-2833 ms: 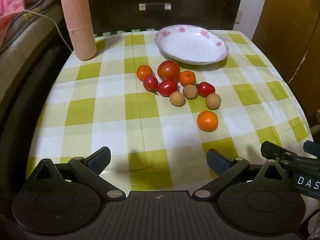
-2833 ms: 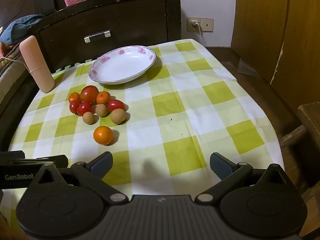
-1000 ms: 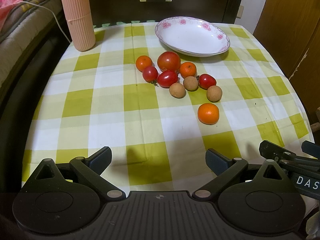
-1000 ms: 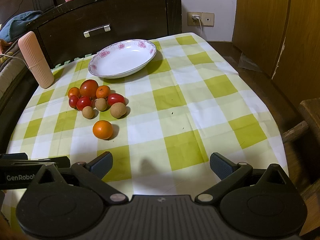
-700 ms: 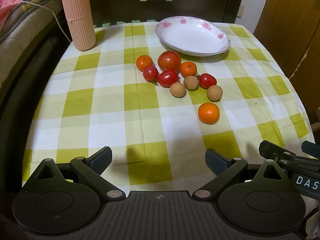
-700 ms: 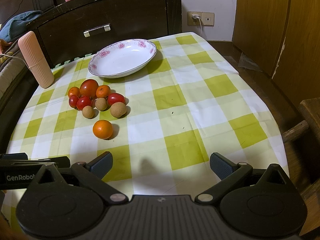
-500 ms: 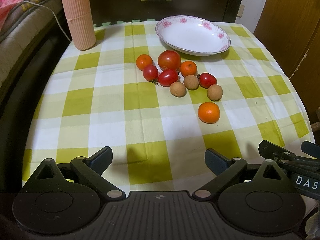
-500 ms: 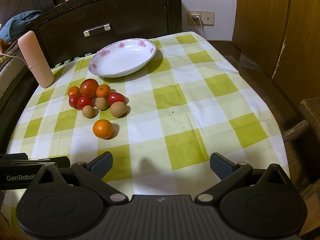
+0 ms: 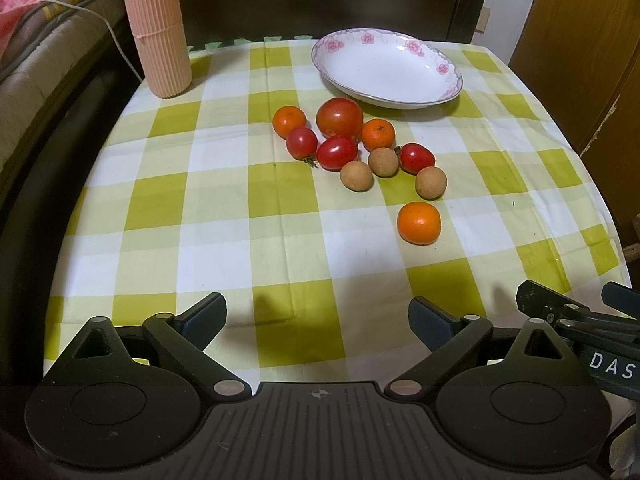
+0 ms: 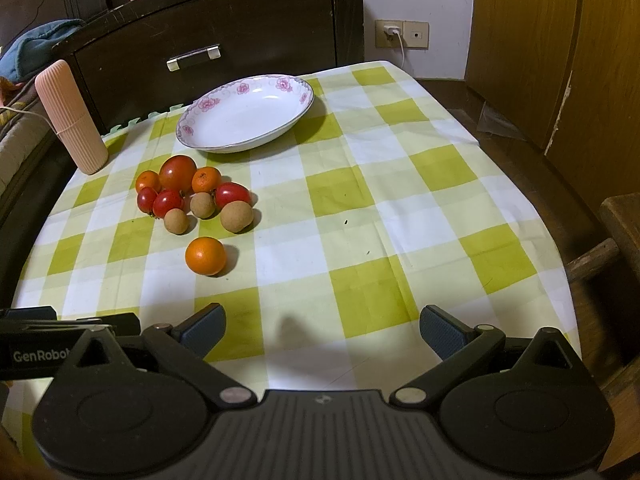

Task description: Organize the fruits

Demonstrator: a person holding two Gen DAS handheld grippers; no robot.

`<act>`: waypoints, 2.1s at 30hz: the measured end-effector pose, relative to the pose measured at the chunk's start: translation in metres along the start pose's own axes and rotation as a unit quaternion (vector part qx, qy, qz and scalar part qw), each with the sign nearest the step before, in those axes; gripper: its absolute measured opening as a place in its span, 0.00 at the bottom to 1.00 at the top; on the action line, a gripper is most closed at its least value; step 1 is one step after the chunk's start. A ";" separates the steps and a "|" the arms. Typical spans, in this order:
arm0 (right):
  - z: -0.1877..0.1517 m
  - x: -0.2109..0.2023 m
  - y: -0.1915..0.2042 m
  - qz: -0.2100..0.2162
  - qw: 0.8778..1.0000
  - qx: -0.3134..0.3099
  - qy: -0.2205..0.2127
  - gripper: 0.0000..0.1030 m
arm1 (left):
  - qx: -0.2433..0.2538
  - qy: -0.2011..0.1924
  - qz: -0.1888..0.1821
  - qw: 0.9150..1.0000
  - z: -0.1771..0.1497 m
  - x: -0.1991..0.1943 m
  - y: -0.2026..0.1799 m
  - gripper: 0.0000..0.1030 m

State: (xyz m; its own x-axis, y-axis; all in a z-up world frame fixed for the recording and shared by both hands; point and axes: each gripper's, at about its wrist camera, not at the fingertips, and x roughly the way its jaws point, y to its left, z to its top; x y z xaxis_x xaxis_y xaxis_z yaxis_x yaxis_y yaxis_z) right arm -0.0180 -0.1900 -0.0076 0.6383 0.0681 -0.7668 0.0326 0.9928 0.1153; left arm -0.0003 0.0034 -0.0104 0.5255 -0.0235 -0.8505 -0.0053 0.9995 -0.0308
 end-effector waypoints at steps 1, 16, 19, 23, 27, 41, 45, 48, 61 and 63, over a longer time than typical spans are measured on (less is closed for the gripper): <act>-0.001 0.000 0.000 0.000 1.000 0.000 0.000 0.99 | -0.001 0.001 0.000 1.000 0.001 0.000 0.000 0.96; 0.010 0.000 0.011 0.023 1.000 -0.021 -0.001 0.97 | -0.020 0.010 0.008 1.000 0.007 0.001 0.012 0.95; 0.016 0.000 0.018 0.041 0.999 -0.031 -0.005 0.95 | -0.023 0.009 0.022 0.999 0.009 0.002 0.018 0.95; 0.025 0.008 0.029 0.067 0.997 -0.047 0.002 0.90 | -0.043 0.013 0.028 0.999 0.012 0.004 0.030 0.95; 0.033 0.019 0.038 0.097 0.994 -0.058 0.010 0.80 | -0.041 0.022 0.040 0.998 0.013 0.008 0.034 0.95; 0.049 0.076 0.065 0.136 0.983 -0.107 0.068 0.34 | -0.024 0.023 0.033 0.999 0.017 0.020 0.033 0.82; 0.051 0.081 0.063 0.143 0.981 -0.112 0.070 0.32 | -0.014 0.024 0.026 0.999 0.020 0.025 0.030 0.73; 0.052 0.079 0.062 0.146 0.980 -0.115 0.069 0.32 | -0.010 0.020 0.010 1.000 0.024 0.027 0.026 0.66; 0.059 0.064 0.015 0.146 0.986 -0.038 0.065 0.32 | -0.006 -0.003 -0.043 0.999 0.066 0.058 0.002 0.61; 0.060 0.065 0.011 0.145 0.987 -0.031 0.067 0.32 | -0.005 0.000 -0.046 0.999 0.067 0.063 -0.001 0.59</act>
State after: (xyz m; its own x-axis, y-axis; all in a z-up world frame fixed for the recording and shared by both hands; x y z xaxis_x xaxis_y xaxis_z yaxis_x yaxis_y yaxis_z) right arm 0.0699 -0.1807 -0.0186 0.5066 0.3584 -0.7842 -0.1866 0.9335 0.3061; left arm 0.0896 0.0024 -0.0288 0.5235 -0.1160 -0.8441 0.0352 0.9928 -0.1146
